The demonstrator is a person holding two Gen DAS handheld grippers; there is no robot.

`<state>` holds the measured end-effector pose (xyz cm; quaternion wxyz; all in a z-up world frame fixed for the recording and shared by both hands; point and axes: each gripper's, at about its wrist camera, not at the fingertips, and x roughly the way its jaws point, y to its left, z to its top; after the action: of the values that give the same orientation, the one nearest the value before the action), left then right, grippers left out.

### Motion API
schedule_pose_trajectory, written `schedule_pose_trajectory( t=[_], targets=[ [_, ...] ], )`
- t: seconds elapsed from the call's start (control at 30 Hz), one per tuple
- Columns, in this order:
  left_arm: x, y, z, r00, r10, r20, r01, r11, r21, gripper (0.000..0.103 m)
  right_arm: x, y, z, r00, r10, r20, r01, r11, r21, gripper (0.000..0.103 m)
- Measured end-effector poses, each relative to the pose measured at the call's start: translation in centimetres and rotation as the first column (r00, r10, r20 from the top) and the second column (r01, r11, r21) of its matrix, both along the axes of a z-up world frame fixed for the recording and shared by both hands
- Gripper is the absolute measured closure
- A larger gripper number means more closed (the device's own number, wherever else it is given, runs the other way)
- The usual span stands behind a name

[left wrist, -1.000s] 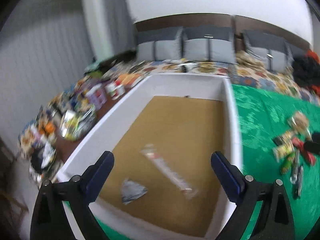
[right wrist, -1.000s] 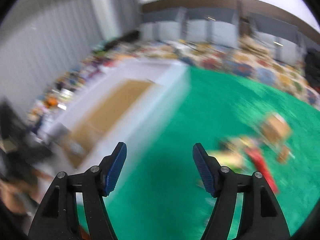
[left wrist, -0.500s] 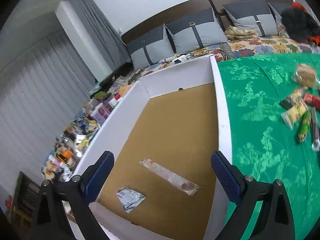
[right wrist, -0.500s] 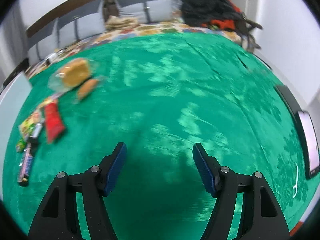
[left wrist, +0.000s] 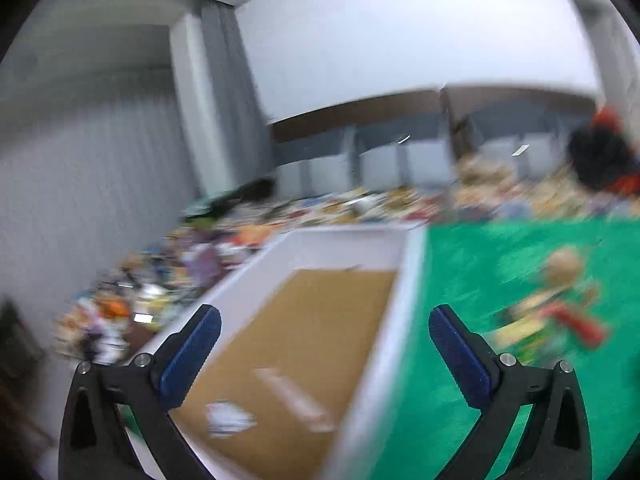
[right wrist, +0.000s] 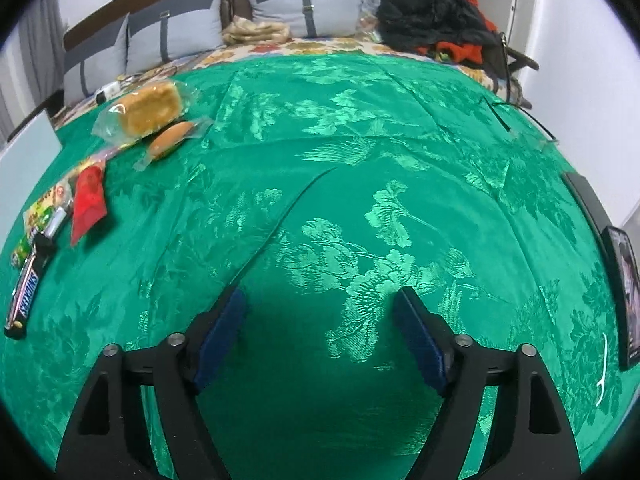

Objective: Organize snacks

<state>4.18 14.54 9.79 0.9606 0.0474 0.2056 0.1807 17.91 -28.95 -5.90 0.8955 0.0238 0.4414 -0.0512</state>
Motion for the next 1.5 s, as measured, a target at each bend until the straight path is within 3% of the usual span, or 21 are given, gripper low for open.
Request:
schedule_pose_trajectory(
  t=[0.07, 0.13, 0.23, 0.33, 0.4, 0.67, 0.8, 1.5],
  targets=[
    [-0.2, -2.0, 0.1, 0.994, -0.108, -0.014, 0.107, 0.99, -0.094, 0.0, 0.0, -0.1, -0.1, 1.0, -0.005, -0.002, 0.005, 1.0, 0.002, 0.019],
    [0.5, -4.3, -1.3, 0.973, -0.214, -0.087, 0.197, 0.964, -0.176, 0.0, 0.0, -0.2, -0.1, 1.0, -0.009, -0.003, 0.009, 1.0, 0.002, 0.017],
    [1.9, -7.7, -6.8, 0.909, -0.341, -0.241, 0.269, 0.92, -0.286, 0.0, 0.1, -0.2, -0.2, 1.0, -0.015, -0.005, 0.015, 1.0, 0.0, 0.016],
    [3.2, -9.8, -12.0, 0.845, -0.375, -0.381, 0.275, 0.916, -0.292, 0.0, 0.1, -0.2, -0.2, 1.0, -0.015, -0.005, 0.015, 1.0, 0.001, 0.016],
    [4.2, -10.3, -14.2, 0.823, -0.374, -0.429, 0.277, 0.922, -0.272, 0.0, 0.1, -0.2, -0.2, 1.0, -0.015, -0.004, 0.015, 1.0, 0.001, 0.016],
    [7.7, -10.8, -17.4, 0.816, -0.337, -0.469, 0.261, 0.94, -0.222, 0.0, 0.1, -0.3, -0.2, 1.0, -0.015, -0.004, 0.015, 1.0, 0.001, 0.016],
    [8.4, -9.3, -18.1, 0.81, -0.372, -0.453, 0.245, 0.917, -0.316, 0.0, 0.1, -0.3, -0.2, 1.0, -0.015, -0.004, 0.015, 1.0, 0.001, 0.015],
    [7.8, -8.9, -18.1, 0.819, -0.364, -0.443, 0.237, 0.918, -0.317, 0.0, 0.1, -0.3, -0.2, 1.0, -0.016, -0.004, 0.016, 1.0, 0.001, 0.015]
  ],
)
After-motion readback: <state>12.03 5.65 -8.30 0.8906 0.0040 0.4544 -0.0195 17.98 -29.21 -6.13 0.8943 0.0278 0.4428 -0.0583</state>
